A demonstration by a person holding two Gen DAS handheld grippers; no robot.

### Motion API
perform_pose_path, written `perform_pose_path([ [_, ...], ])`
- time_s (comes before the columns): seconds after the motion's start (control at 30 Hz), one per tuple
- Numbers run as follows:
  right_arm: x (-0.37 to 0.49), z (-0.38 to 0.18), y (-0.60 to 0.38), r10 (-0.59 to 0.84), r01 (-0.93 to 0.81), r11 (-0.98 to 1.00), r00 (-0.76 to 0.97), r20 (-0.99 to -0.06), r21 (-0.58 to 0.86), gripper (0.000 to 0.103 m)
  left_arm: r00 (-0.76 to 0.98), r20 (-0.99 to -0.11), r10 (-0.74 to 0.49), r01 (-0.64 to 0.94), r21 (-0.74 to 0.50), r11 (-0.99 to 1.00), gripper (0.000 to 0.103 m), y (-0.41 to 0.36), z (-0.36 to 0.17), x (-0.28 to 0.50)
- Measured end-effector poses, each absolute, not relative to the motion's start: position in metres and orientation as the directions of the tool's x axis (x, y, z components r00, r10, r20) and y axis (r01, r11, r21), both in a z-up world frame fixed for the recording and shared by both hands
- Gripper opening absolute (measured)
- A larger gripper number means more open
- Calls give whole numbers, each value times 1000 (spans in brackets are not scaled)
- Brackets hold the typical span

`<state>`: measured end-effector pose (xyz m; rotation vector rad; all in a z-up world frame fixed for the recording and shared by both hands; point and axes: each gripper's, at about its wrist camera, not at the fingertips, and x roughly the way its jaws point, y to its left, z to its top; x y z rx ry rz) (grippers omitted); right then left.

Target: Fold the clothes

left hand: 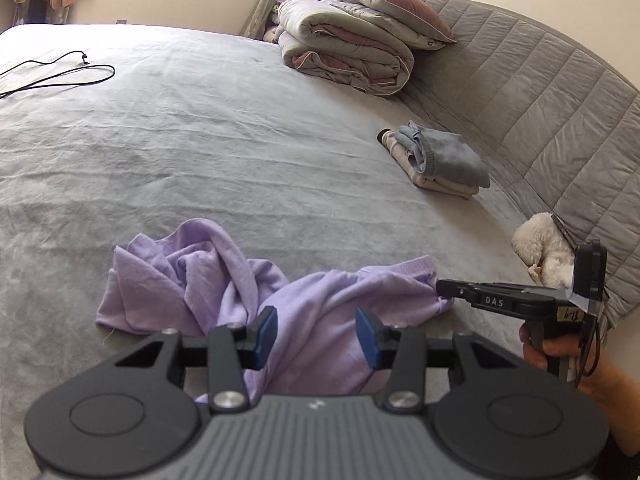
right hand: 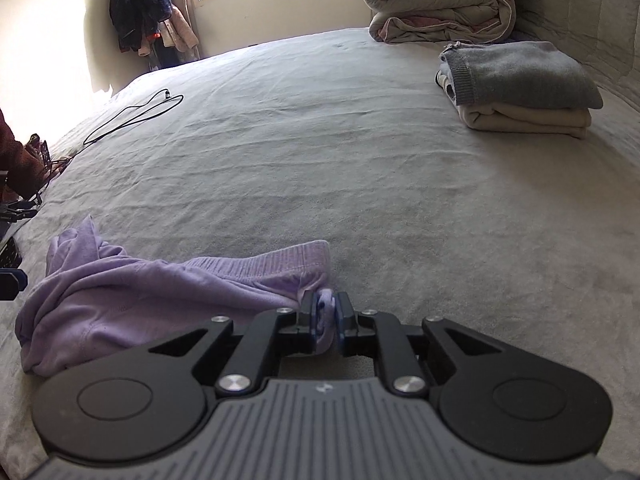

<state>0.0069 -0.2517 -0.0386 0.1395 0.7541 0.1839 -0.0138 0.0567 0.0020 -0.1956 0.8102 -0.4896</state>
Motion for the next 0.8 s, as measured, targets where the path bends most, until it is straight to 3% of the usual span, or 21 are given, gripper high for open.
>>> perform_pose_path([
  [0.23, 14, -34, -256, 240, -97, 965, 708, -664, 245, 19, 563, -691, -453, 279, -357, 891, 43, 41, -12, 17],
  [0.3, 16, -33, -256, 237, -95, 965, 712, -661, 244, 38, 553, -704, -445, 258, -364, 895, 43, 38, -18, 25],
  [0.57, 26, -36, -251, 241, -109, 967, 688, -685, 231, 38, 486, -729, -482, 203, -442, 874, 39, 35, -38, 45],
  [0.63, 28, -39, -245, 240, -118, 969, 678, -695, 219, 35, 476, -732, -488, 213, -443, 871, 36, 31, -39, 46],
  [0.67, 29, -40, -242, 235, -121, 970, 678, -696, 209, 26, 472, -733, -490, 216, -443, 870, 32, 30, -39, 46],
  [0.77, 31, -38, -235, 208, -121, 977, 693, -690, 173, 11, 474, -730, -492, 220, -443, 869, 10, 28, -37, 48],
  [0.8, 32, -37, -233, 199, -121, 980, 698, -688, 161, 9, 484, -725, -490, 218, -443, 870, 10, 28, -35, 49],
])
